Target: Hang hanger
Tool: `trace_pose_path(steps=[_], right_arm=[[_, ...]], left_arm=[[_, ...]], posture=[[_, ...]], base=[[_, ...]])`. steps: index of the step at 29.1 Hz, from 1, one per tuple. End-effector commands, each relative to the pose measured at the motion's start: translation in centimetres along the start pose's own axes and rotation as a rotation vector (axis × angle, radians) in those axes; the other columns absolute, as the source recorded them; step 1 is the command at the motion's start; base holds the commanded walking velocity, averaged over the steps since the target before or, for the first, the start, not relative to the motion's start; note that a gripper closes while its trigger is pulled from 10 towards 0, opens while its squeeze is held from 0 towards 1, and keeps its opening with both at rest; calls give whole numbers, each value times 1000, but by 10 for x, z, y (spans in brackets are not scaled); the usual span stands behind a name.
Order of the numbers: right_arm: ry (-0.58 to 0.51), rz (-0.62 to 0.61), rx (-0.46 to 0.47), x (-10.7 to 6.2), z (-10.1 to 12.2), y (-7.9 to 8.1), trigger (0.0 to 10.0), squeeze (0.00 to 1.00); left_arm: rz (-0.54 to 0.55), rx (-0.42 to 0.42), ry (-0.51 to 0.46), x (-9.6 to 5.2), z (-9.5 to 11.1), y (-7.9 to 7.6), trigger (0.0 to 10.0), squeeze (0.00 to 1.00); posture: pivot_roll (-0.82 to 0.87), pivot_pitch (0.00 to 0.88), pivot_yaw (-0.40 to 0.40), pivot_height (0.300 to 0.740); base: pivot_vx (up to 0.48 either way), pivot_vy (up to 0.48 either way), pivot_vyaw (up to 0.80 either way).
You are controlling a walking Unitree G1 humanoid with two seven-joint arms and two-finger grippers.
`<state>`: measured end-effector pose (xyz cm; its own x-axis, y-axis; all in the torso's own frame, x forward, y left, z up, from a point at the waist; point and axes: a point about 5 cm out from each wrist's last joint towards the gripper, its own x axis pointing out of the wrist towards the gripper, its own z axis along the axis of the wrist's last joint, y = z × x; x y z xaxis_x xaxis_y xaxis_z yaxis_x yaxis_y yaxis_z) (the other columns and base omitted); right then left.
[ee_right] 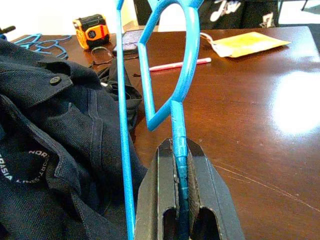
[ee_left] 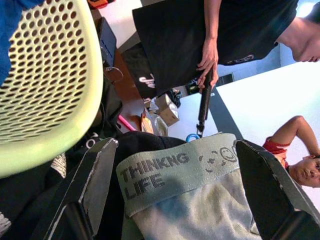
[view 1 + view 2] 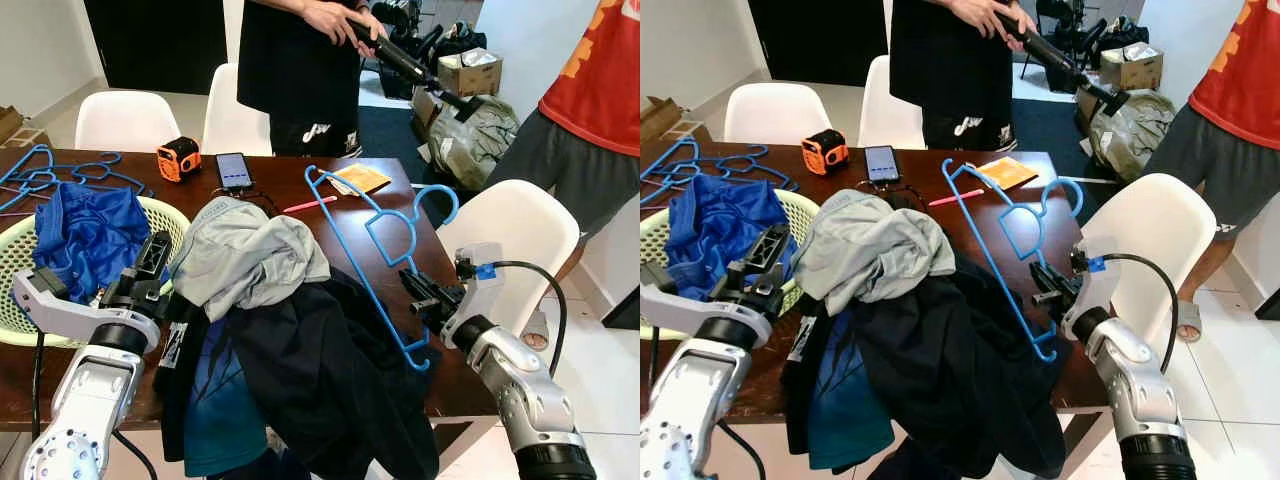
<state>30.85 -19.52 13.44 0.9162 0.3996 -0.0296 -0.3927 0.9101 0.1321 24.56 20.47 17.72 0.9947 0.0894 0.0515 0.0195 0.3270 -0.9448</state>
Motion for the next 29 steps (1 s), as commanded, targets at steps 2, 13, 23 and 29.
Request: trace_pose_path(steps=[2,13,23,29], right_arm=[[0,-7,9,0,-1,-2,10000,0],[5,-4,6,-1,-2,-2,10000,0],[8,-3,3,-1,-3,-2,10000,0],[8,-5,1,-2,-2,-2,10000,0]], left_arm=[[98,-296,74,-15,-53,14,10000,0],[157,-300,134,-22,-66,24,10000,0],[118,-267,136,-22,-62,22,10000,0],[85,-252,122,-21,-57,18,10000,0]], posture=[[3,23,-56,740],[1,11,-56,740],[-1,10,-60,740],[-5,17,-61,740]], base=[[0,0,0],[0,0,0],[0,0,0],[0,0,0]])
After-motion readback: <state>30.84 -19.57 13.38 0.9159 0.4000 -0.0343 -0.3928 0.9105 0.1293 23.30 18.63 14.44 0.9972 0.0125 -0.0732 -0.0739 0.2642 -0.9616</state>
